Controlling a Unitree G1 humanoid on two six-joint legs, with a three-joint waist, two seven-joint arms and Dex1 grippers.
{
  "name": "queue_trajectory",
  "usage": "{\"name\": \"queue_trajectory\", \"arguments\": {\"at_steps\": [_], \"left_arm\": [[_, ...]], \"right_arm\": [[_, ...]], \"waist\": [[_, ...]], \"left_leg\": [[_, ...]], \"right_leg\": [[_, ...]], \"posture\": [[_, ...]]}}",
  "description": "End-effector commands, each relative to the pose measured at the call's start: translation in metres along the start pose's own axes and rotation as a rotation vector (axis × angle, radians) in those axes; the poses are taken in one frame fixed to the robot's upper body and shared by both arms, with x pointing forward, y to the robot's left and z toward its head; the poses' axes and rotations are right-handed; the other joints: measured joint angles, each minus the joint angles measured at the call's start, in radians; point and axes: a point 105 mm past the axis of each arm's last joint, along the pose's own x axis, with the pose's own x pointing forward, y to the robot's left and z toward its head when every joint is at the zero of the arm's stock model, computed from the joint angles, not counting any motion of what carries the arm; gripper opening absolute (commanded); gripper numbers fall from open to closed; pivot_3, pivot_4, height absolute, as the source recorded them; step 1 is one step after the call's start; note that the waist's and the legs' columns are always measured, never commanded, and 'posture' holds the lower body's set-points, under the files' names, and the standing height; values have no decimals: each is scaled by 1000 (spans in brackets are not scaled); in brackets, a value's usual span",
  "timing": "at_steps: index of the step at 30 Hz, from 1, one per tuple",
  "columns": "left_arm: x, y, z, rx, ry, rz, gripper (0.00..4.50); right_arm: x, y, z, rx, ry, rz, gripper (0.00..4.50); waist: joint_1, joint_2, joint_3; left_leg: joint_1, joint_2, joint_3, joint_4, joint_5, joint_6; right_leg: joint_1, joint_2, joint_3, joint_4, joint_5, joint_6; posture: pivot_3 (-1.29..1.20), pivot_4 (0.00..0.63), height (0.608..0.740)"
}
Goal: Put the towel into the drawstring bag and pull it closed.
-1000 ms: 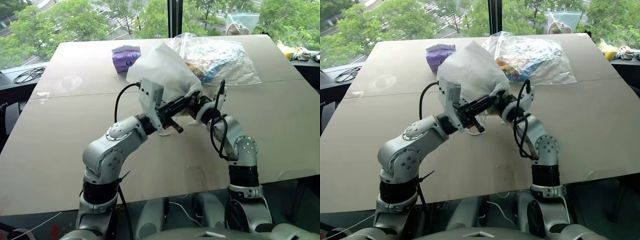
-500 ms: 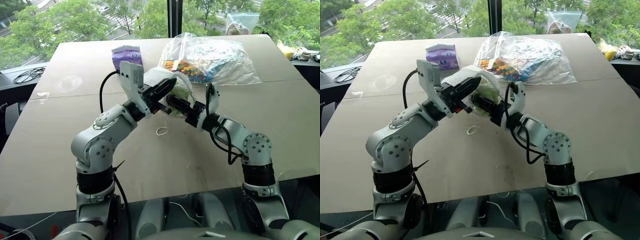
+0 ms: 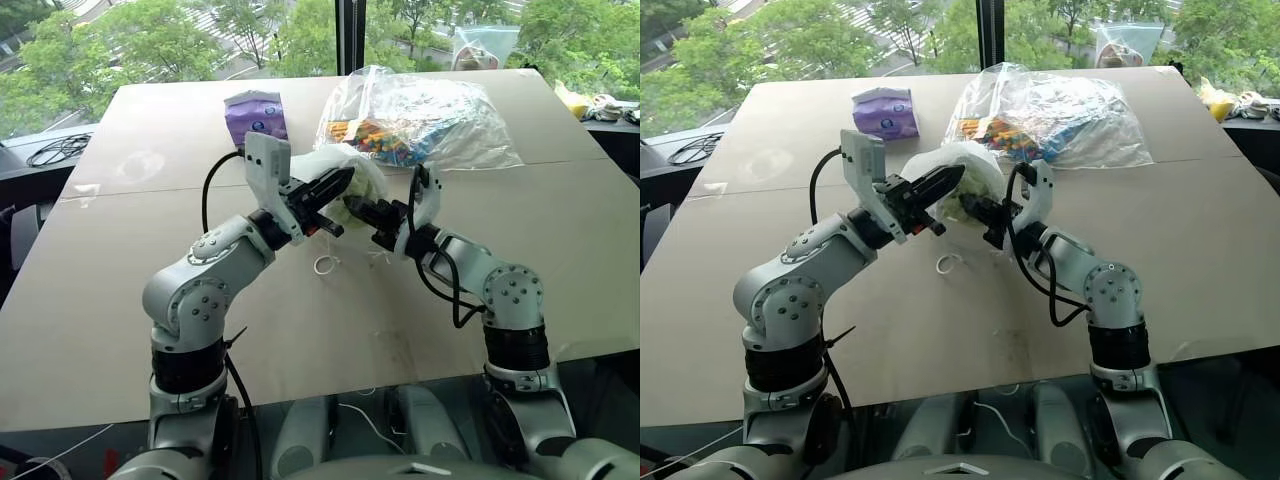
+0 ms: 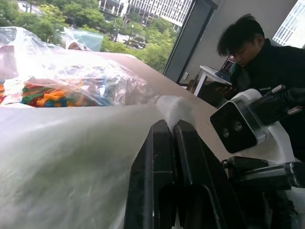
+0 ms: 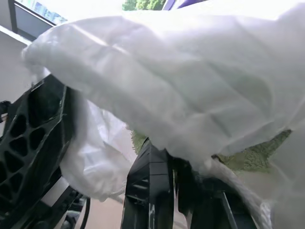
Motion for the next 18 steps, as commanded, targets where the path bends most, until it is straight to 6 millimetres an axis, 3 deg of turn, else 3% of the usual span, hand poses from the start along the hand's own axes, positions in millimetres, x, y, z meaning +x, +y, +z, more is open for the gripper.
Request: {"name": "queue_trajectory", "arguments": {"at_steps": [1,2,5,9,14,17,18], "left_arm": [[-3,-6,9,41,-28,-22,0],[-3,-3,10,41,-34,-10,0],[-3,0,13,40,-46,4,0],[-2,4,16,37,-58,14,0],[0,9,18,37,-73,38,0],[1,12,20,39,-82,53,0],[1,13,21,39,-88,58,0]], "right_arm": [[-3,19,12,-61,-42,92,56],[-7,19,12,-85,-37,111,56],[-19,15,10,-222,8,125,974],[-32,16,11,-339,27,152,2628],[-69,35,14,-451,63,354,2628],[-89,23,16,-512,105,361,2628],[-91,9,19,-544,111,298,3174]], "waist": [[0,0,0],[0,0,0],[5,0,0],[2,0,0],[3,0,0],[5,-1,0],[6,-1,0]], "left_leg": [[0,0,0,0,0,0],[0,0,0,0,0,0],[0,0,0,0,0,0],[0,0,2,0,0,0],[0,0,2,0,0,0],[0,0,2,0,0,0],[0,0,2,0,0,0]], "right_leg": [[0,0,0,0,0,0],[0,0,0,0,0,0],[0,0,0,0,0,0],[0,-1,1,-1,0,0],[-1,0,2,-1,0,1],[-1,0,2,-1,0,1],[0,0,2,-1,0,1]], "posture": [[0,150,740],[0,150,740],[0,150,740],[0,150,740],[0,150,740],[0,150,740],[0,150,740]]}}
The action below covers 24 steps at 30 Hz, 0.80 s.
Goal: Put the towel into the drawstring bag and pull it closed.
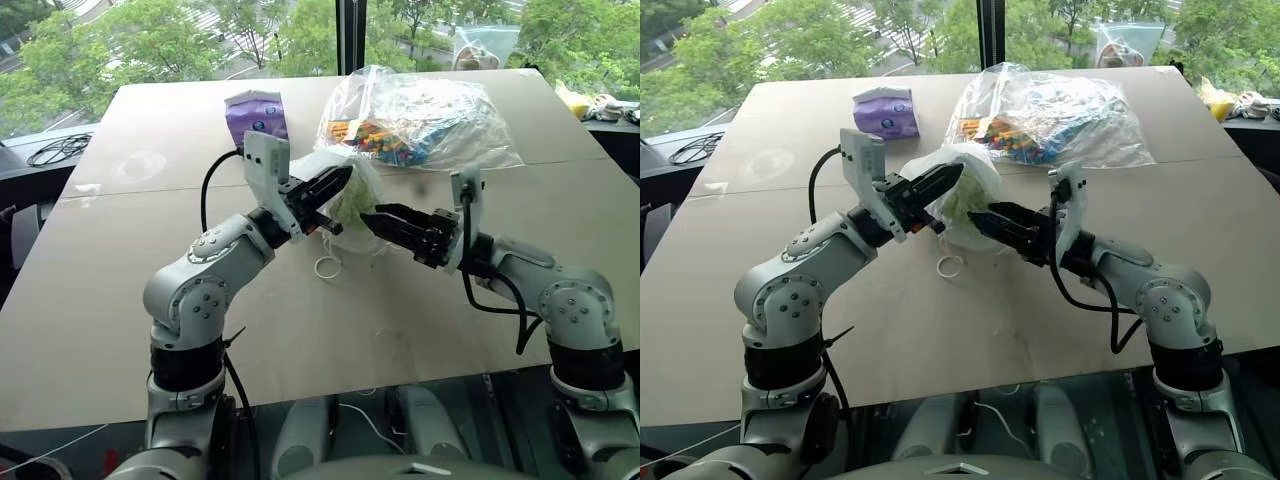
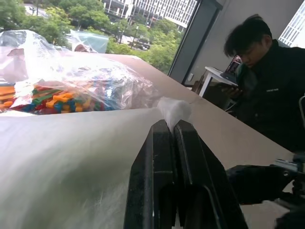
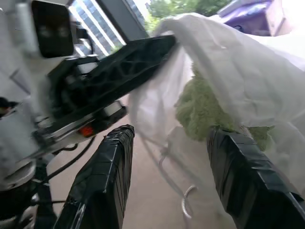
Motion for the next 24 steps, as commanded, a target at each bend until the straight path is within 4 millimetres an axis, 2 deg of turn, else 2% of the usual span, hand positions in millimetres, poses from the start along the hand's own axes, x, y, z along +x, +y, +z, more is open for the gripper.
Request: {"name": "queue_trajectory", "arguments": {"at_steps": [1,3,5,6,11,14,17,20,24], "left_arm": [[0,2,17,29,-71,17,0],[0,4,18,28,-75,24,0],[0,4,16,28,-73,26,0],[1,4,15,29,-70,25,0],[0,4,15,36,-64,25,0],[0,4,16,39,-65,28,0],[0,4,15,44,-60,30,0],[-1,5,15,45,-58,32,0],[-1,5,14,46,-52,30,0]], "right_arm": [[-20,-25,-2,-143,45,-115,3428],[-31,-60,-28,-312,235,-276,4357],[-37,-77,-53,-450,387,-320,4447],[-35,-82,-60,-475,399,-331,4447],[-13,-95,-60,-441,272,-401,4447],[3,-89,-55,-372,185,-378,4447],[13,-92,-56,-374,165,-399,4447],[21,-88,-57,-374,145,-377,3633],[28,-86,-57,-363,132,-374,1771]], "waist": [[1,0,0],[-1,0,0],[-1,-1,0],[-2,-1,0],[-5,-1,0],[-2,-1,0],[0,-1,0],[3,-1,0],[2,-1,0]], "left_leg": [[0,0,0,0,0,0],[1,0,2,1,0,0],[2,0,4,1,0,0],[2,0,5,1,0,0],[0,2,6,0,0,0],[-1,2,6,0,0,0],[-1,2,8,1,0,0],[-1,1,9,2,0,0],[0,1,9,2,0,0]], "right_leg": [[0,0,0,0,-1,-2],[0,-1,2,0,-1,-3],[0,-2,3,0,-1,-2],[0,-3,3,0,-1,-2],[-4,1,7,1,1,2],[-4,3,7,2,2,2],[-4,3,8,1,2,3],[-4,2,8,1,3,4],[-4,2,9,1,3,4]], "posture": [[0,150,740],[0,150,740],[0,150,740],[0,150,740],[0,150,740],[0,150,740],[0,150,740],[0,150,740],[0,150,740]]}}
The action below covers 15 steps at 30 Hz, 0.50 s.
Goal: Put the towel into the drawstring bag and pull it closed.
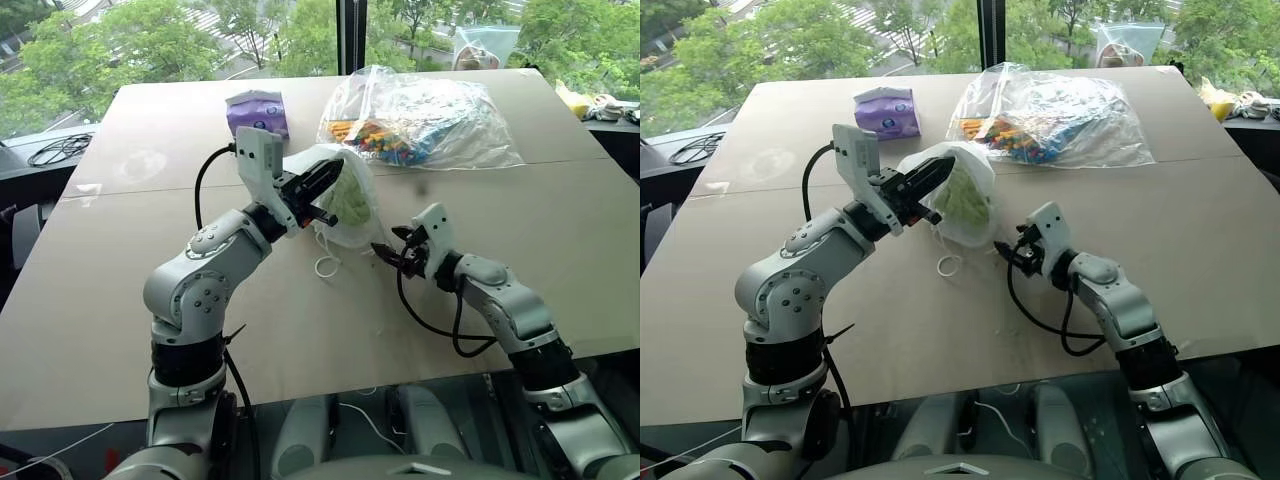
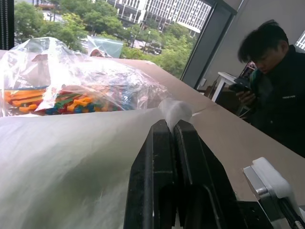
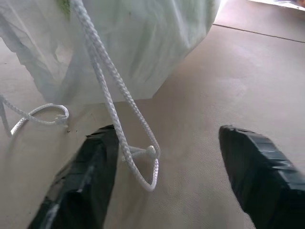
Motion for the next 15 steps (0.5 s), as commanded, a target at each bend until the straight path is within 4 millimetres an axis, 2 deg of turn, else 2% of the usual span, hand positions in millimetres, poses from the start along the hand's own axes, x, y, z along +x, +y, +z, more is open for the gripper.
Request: {"name": "queue_trajectory", "arguments": {"at_steps": [1,4,8,10,11,13,15], "left_arm": [[0,-6,11,35,-36,-19,0],[1,-5,10,29,-35,-17,0],[0,-5,10,27,-32,-15,0],[-2,-12,13,8,-50,-66,0],[-3,-15,15,5,-60,-86,542],[-2,-10,14,35,-46,-51,944],[-1,-3,11,68,-23,-2,1879]], "right_arm": [[3,0,16,-29,-56,-2,1234],[4,-2,17,-23,-61,-9,25],[0,-13,22,-15,-73,-54,25],[-2,-21,27,-29,-82,-84,25],[-2,-24,29,-33,-87,-94,0],[-1,-33,42,-17,-127,-139,0],[-2,-44,53,7,-168,-196,0]], "waist": [[-1,0,0],[-1,0,0],[-1,0,0],[-1,0,0],[-2,0,0],[-3,0,0],[-6,0,0]], "left_leg": [[0,0,0,0,0,0],[0,0,0,0,0,0],[0,0,0,0,0,0],[0,0,0,0,0,0],[0,0,0,0,0,0],[0,0,1,0,0,0],[1,0,1,0,0,0]], "right_leg": [[0,0,0,0,0,0],[0,0,0,0,0,-1],[0,0,0,0,1,-1],[0,0,0,0,1,-1],[0,0,0,0,1,-1],[0,0,0,0,2,-3],[0,0,0,0,3,-3]], "posture": [[0,150,740],[0,150,740],[0,150,740],[0,150,740],[0,150,740],[0,150,740],[0,150,740]]}}
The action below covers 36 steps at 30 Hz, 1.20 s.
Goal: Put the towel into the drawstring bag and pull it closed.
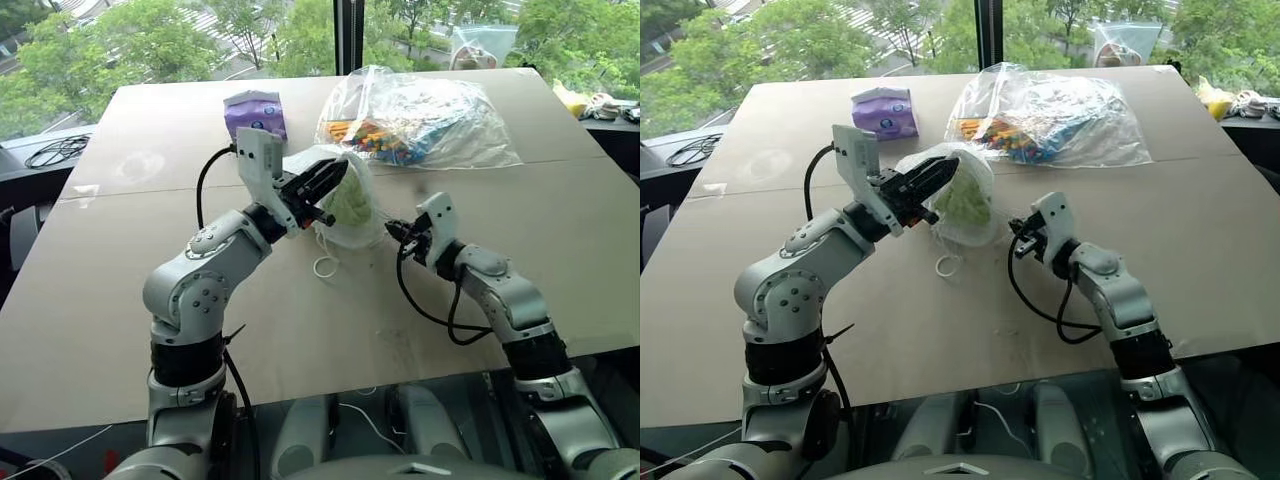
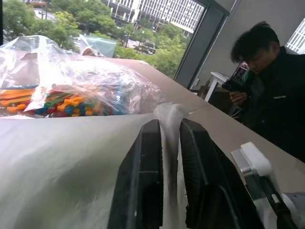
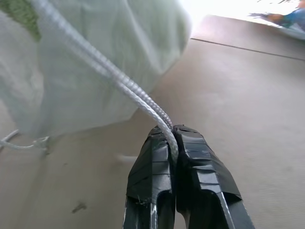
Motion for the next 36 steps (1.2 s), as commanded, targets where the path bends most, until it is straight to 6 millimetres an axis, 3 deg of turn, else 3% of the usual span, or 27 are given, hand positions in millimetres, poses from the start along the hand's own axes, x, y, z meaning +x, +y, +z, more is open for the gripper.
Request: {"name": "queue_trajectory", "arguments": {"at_steps": [1,2,7,11,15,18,20,24,31,36], "left_arm": [[-1,3,10,86,-12,41,2354],[-4,4,11,90,-10,37,2725],[-28,-11,11,113,33,-99,2725],[-64,-12,-16,139,219,-169,2725],[-96,5,-44,128,389,-125,2725],[-107,19,-64,145,470,-63,2725],[-109,28,-86,176,544,-24,2725],[-101,38,-110,251,583,13,2725],[-65,62,-118,240,454,149,2725],[-53,57,-122,259,458,110,2725]], "right_arm": [[0,-23,35,18,-124,-111,0],[0,-28,39,23,-138,-139,0],[-3,-45,50,21,-173,-236,0],[-5,-49,58,27,-201,-268,0],[-6,-52,60,27,-206,-290,0],[-6,-54,60,24,-202,-296,0],[-5,-53,60,21,-198,-295,0],[-2,-52,62,17,-200,-288,0],[1,-45,62,17,-201,-272,0],[1,-43,61,17,-200,-269,0]], "waist": [[-1,0,0],[-2,0,0],[-2,0,0],[-8,0,0],[-4,0,0],[-1,1,0],[0,1,0],[-1,1,0],[0,1,-1],[-4,1,-1]], "left_leg": [[0,0,0,0,0,0],[0,0,0,0,0,0],[0,1,0,0,0,0],[0,1,3,-2,0,0],[0,2,2,-3,0,0],[1,2,2,-2,0,0],[0,2,2,-2,0,0],[0,2,4,-2,0,0],[-1,2,4,-3,0,0],[-1,2,4,-3,0,0]], "right_leg": [[0,0,0,0,0,0],[0,1,0,0,0,0],[0,1,0,0,1,-2],[-2,-3,2,0,1,-2],[-3,-3,2,0,-2,-5],[-2,-4,1,0,-3,-4],[-2,-6,0,0,-2,-5],[-3,-6,1,0,-2,-5],[-4,-6,0,0,0,-8],[-4,-5,1,0,2,-4]], "posture": [[0,150,740],[0,150,740],[0,150,740],[0,150,740],[0,150,740],[0,150,740],[0,150,740],[0,150,740],[0,150,740],[0,150,740]]}}
